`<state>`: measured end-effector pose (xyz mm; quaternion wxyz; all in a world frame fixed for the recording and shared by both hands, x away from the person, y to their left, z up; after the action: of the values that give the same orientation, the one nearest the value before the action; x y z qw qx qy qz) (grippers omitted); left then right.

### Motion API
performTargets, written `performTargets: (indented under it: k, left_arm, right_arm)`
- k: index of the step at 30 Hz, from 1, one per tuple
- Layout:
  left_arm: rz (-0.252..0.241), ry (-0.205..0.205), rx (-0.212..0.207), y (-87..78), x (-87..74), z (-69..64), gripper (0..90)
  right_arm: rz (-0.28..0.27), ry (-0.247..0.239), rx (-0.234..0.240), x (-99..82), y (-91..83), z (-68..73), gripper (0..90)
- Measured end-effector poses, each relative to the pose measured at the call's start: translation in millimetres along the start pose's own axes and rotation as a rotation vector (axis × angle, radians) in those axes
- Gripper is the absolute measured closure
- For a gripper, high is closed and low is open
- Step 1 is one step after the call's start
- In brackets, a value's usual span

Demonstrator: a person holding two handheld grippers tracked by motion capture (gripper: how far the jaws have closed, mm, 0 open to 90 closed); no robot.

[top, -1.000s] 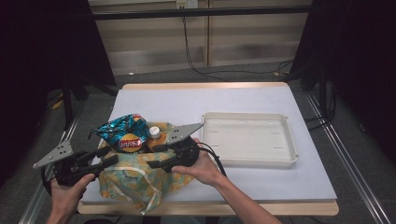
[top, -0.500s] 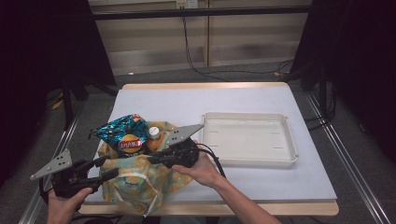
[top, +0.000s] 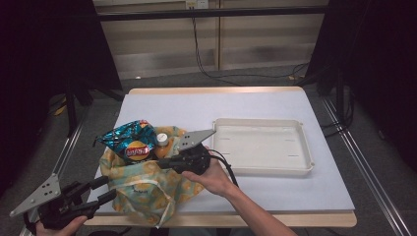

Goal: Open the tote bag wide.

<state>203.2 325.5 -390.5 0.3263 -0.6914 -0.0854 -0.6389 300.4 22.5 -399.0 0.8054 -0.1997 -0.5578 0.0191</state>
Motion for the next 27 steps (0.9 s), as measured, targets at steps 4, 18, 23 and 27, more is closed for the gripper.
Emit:
performTargets:
  k: [4, 18, 23, 27]
  left_arm:
    - [-0.013, 0.012, -0.123, 15.2, -2.2, -7.4, 74.3]
    - [0.142, -0.023, -0.137, 63.1, -30.5, -9.2, 85.7]
    - [0.143, -0.033, -0.122, 63.2, -33.2, -4.7, 86.0]
    - [0.107, -0.083, -0.095, 54.9, -37.4, 3.9, 86.0]
  right_arm:
    - [-0.013, 0.014, -0.002, 1.9, -0.4, -3.5, 90.0]
    - [-0.032, 0.014, 0.106, 0.2, -3.7, 23.7, 90.0]
    - [0.0, -0.009, 0.142, -8.2, -0.3, 36.6, 90.0]
    - [0.068, -0.017, 0.154, -24.3, 11.6, 45.3, 90.0]
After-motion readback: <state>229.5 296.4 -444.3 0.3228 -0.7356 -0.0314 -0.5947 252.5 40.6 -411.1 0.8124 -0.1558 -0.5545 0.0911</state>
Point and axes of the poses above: each handheld gripper's, and its own axes: y roughly forward along the jaws, x roughly out of its top, z roughly to its left, the point moved 2 cm from there along y, roughly forward along the jaws, and after that the axes turned 9 degrees about y, right-handed, at the moved point
